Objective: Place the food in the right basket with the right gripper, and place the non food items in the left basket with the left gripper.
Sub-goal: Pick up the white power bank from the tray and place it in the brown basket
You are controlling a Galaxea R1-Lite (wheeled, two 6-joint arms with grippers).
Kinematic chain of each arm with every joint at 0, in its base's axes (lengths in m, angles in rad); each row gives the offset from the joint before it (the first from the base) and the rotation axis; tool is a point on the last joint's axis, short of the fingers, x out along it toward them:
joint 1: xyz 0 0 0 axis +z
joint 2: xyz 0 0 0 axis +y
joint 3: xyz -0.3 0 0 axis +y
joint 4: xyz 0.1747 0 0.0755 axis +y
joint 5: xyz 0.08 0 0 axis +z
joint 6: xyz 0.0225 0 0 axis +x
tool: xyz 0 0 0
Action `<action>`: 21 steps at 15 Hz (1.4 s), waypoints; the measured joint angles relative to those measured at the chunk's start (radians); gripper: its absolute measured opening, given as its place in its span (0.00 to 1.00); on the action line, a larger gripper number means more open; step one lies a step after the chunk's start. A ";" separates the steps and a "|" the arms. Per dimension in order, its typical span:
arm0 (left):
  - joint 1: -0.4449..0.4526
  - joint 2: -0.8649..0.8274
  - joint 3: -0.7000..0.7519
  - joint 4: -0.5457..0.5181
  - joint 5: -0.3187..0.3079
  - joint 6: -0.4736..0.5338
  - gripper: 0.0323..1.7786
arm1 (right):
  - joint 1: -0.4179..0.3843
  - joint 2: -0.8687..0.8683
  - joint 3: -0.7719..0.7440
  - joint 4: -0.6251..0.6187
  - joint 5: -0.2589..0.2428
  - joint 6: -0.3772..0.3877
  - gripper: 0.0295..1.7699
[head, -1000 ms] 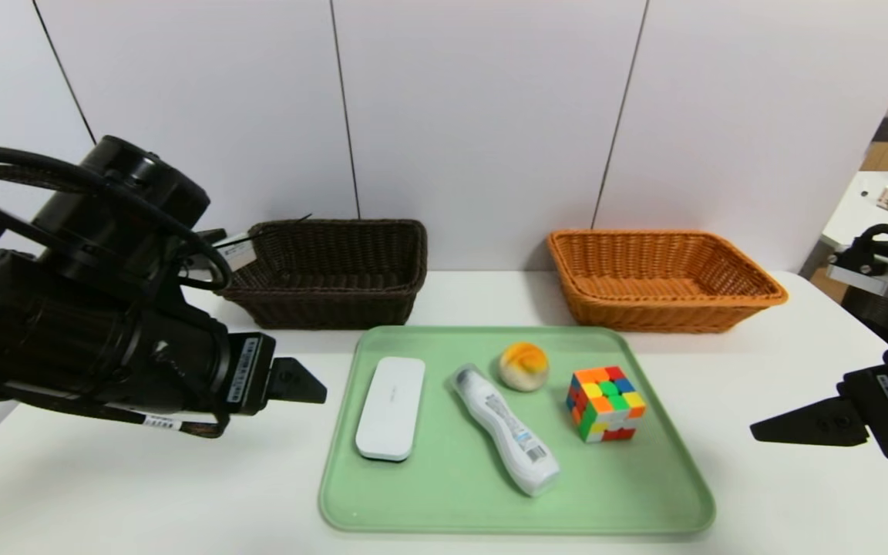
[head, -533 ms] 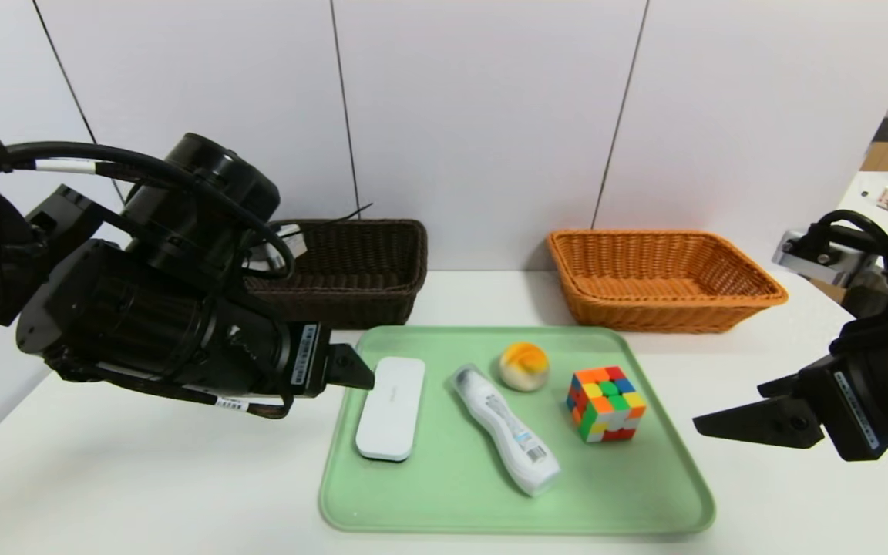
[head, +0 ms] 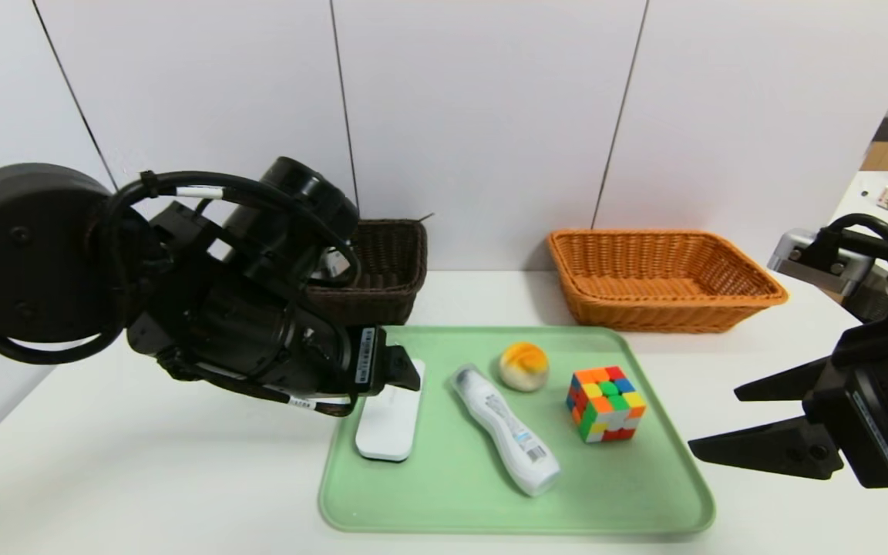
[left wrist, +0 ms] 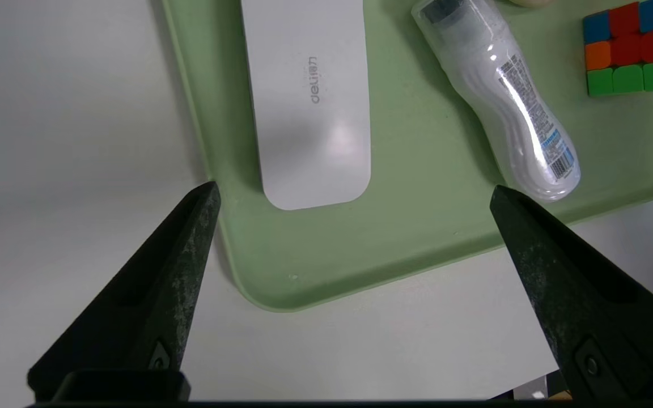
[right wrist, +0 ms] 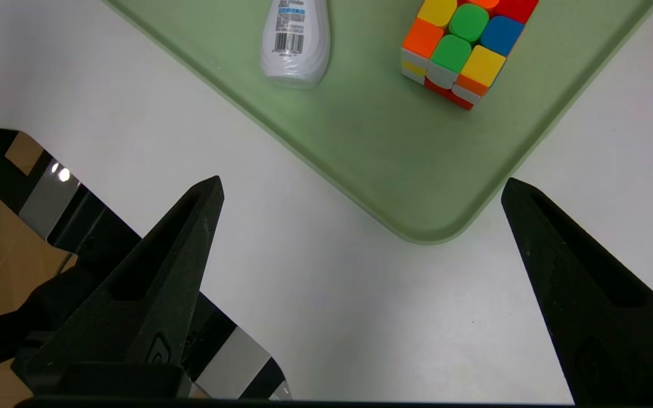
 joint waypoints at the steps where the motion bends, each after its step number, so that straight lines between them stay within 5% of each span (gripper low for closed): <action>1: -0.013 0.021 -0.010 -0.001 0.026 -0.022 0.95 | 0.000 0.000 0.000 0.000 0.001 -0.001 0.96; 5: -0.066 0.114 -0.049 -0.001 0.166 -0.083 0.95 | -0.001 -0.002 0.001 0.000 0.000 -0.001 0.96; 21: -0.077 0.255 -0.063 -0.050 0.215 -0.047 0.95 | -0.008 -0.038 0.029 0.000 -0.005 0.001 0.96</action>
